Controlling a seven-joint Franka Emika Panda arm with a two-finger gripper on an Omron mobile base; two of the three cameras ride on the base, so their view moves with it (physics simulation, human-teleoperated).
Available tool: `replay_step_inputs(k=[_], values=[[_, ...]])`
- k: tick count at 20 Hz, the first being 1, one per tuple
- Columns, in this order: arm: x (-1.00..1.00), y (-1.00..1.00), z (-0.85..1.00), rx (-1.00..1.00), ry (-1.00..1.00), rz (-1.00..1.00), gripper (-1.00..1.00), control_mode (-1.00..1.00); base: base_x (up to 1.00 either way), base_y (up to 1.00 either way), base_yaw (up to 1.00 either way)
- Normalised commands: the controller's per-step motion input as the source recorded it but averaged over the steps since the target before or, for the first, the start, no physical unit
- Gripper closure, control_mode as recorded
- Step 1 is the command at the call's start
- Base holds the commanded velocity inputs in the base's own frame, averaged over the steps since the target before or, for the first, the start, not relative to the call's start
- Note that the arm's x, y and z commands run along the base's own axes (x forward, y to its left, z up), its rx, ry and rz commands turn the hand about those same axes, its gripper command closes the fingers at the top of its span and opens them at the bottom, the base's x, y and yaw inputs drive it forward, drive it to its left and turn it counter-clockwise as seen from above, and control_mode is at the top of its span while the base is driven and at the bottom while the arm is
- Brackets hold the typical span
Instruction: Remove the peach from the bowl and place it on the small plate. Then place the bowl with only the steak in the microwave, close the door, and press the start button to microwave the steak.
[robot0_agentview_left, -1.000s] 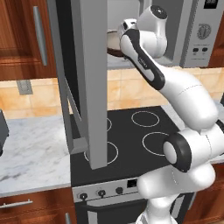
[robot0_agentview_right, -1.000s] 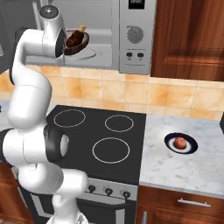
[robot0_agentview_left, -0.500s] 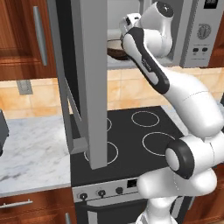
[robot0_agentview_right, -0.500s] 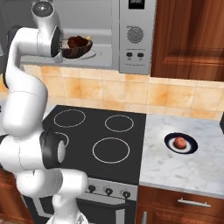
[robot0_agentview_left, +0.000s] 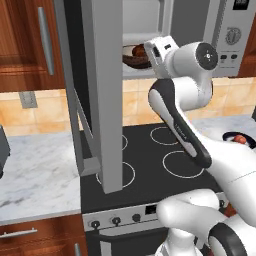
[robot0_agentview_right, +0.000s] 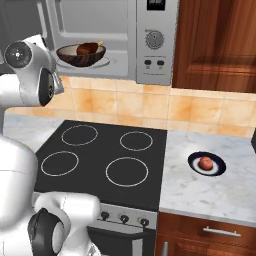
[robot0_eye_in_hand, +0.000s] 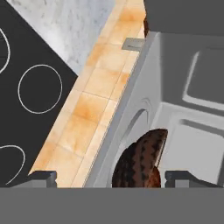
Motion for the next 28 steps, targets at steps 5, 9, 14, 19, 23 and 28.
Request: replay_step_inputs(k=[5, 9, 14, 19, 23, 28], values=[[-0.19, -0.22, -0.22, -0.14, -0.04, 0.0, -1.0, -1.0, 0.0, 0.0, 0.0], [-0.31, -0.12, -0.04, -0.44, -0.08, -0.05, -1.0, -1.0, 0.0, 0.0, 0.0], [-0.03, -0.21, 0.0, -0.53, 0.0, 0.0, -1.0, -1.0, 0.0, 0.0, 0.0], [-0.12, -0.06, 0.0, -0.5, -0.01, -0.02, -1.0, -1.0, 0.0, 0.0, 0.0], [-0.44, 0.0, -0.02, -0.48, -0.1, -0.12, -1.0, -1.0, 0.0, 0.0, 0.0], [-0.16, 0.04, -0.31, -0.49, -0.14, -0.04, -1.0, -1.0, 0.0, 0.0, 0.0]])
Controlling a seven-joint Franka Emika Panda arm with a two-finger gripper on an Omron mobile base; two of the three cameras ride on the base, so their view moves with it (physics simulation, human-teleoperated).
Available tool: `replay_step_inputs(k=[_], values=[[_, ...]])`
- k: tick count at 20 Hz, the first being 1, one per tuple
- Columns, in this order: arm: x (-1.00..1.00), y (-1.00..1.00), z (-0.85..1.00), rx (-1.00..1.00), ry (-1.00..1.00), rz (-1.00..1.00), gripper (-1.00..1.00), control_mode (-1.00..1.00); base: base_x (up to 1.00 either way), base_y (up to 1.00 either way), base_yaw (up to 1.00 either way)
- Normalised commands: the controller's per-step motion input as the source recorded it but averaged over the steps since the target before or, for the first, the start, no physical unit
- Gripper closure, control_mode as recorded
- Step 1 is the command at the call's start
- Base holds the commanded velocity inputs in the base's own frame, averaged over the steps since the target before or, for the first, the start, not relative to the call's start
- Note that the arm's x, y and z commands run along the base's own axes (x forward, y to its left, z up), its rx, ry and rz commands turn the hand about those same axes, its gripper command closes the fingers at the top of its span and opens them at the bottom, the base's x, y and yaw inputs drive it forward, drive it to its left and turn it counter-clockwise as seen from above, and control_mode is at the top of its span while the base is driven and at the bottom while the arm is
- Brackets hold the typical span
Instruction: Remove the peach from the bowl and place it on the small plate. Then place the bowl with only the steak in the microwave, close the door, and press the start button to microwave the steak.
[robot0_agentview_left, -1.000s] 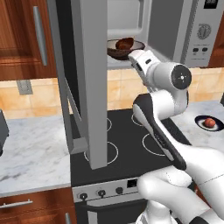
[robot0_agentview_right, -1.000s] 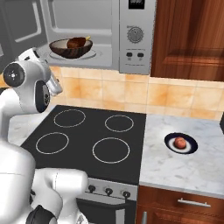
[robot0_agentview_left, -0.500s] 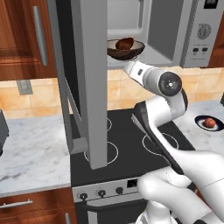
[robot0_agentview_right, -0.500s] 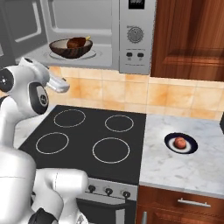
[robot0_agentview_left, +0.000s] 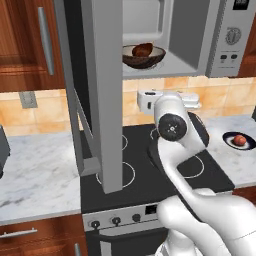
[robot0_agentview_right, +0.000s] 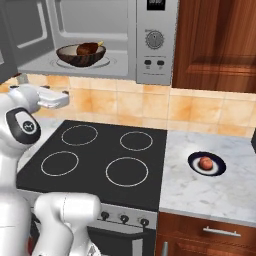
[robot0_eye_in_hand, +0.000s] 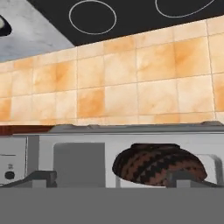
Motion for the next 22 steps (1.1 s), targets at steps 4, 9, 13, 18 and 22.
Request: replay_step_inputs(k=[4, 9, 13, 18, 22], values=[[-0.31, 0.07, -0.62, -0.31, -0.09, -0.01, -1.0, -1.0, 0.0, 0.0, 0.0], [-0.38, 0.42, -0.12, -0.14, -0.03, 0.0, -1.0, -1.0, 0.0, 0.0, 0.0], [-0.45, 0.95, 0.0, -0.06, 0.0, -0.04, -1.0, -1.0, 0.0, 0.0, 0.0], [-0.43, 0.96, -0.02, -0.01, 0.0, -0.03, -1.0, -1.0, 0.0, 0.0, 0.0], [-0.38, 0.75, -0.2, 0.0, -0.07, 0.01, -1.0, -1.0, 0.0, 0.0, 0.0]])
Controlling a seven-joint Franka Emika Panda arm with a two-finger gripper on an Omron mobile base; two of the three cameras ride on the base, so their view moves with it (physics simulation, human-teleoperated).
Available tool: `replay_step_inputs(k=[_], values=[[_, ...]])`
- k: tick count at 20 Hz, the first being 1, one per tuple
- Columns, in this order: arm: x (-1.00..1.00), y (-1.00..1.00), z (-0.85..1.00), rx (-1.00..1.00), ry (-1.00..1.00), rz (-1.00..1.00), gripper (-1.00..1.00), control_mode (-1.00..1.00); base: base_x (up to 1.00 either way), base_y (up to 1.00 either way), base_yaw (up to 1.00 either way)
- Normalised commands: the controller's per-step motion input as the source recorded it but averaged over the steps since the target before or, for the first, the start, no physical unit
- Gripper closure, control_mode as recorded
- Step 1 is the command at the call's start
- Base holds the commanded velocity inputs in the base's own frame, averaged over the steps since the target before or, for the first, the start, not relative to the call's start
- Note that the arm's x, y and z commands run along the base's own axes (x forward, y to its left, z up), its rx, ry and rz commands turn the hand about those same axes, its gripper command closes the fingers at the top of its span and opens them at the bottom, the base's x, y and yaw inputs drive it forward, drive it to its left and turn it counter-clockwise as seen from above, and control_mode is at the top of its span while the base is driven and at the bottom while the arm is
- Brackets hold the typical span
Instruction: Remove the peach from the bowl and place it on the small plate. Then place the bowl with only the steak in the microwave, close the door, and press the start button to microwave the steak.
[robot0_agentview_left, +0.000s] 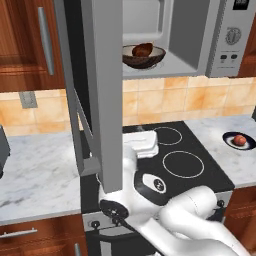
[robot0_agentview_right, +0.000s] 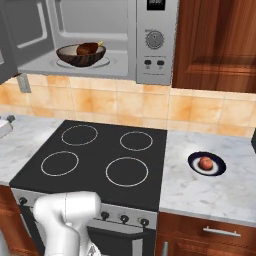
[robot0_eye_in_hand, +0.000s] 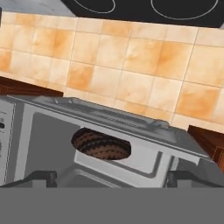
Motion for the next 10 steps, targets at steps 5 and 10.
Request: replay_step_inputs(k=[5, 10], values=[[-0.29, 0.63, -0.31, 0.02, -0.17, 0.01, -1.0, -1.0, 0.0, 0.0, 0.0], [-0.22, 0.58, -0.03, 0.05, -0.33, 0.02, -1.0, -1.0, 0.0, 0.0, 0.0]])
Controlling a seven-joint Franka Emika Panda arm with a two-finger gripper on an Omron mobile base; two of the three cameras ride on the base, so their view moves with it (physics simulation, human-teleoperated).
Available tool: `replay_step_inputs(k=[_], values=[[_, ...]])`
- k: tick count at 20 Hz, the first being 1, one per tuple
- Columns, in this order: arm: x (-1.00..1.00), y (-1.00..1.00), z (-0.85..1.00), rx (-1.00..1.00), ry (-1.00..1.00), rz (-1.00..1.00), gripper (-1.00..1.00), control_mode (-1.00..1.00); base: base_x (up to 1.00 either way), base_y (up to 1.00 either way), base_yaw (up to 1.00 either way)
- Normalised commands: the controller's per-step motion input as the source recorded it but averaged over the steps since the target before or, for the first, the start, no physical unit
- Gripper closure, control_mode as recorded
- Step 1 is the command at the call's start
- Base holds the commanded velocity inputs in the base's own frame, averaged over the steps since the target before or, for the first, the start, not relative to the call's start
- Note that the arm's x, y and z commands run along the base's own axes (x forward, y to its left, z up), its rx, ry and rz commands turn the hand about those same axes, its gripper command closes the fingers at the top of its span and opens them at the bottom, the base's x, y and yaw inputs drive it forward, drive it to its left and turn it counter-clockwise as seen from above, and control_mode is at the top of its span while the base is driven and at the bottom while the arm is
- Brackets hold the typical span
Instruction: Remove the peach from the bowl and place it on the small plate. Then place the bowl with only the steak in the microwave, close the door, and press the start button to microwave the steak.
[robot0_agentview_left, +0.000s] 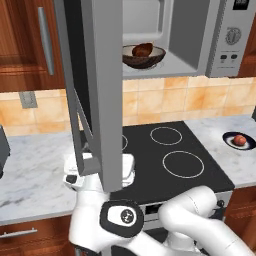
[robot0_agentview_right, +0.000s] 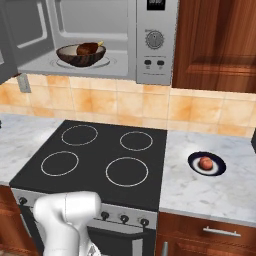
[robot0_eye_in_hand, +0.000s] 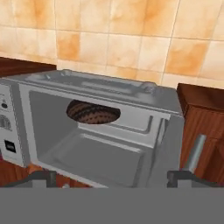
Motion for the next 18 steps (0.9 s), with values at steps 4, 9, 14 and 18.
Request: replay_step_inputs(k=[4, 9, 14, 18], values=[[-0.13, 0.66, 0.0, 0.11, -0.42, 0.03, -1.0, -1.0, 0.0, 0.0, 0.0], [-0.06, 0.31, 0.15, 0.29, -0.26, 0.0, -1.0, -1.0, 0.0, 0.0, 0.0], [-0.21, 0.2, 0.29, 0.39, -0.15, -0.04, -1.0, -1.0, 0.0, 0.0, 0.0], [-0.38, 0.28, 0.19, 0.32, -0.16, -0.04, -1.0, -1.0, 0.0, 0.0, 0.0]])
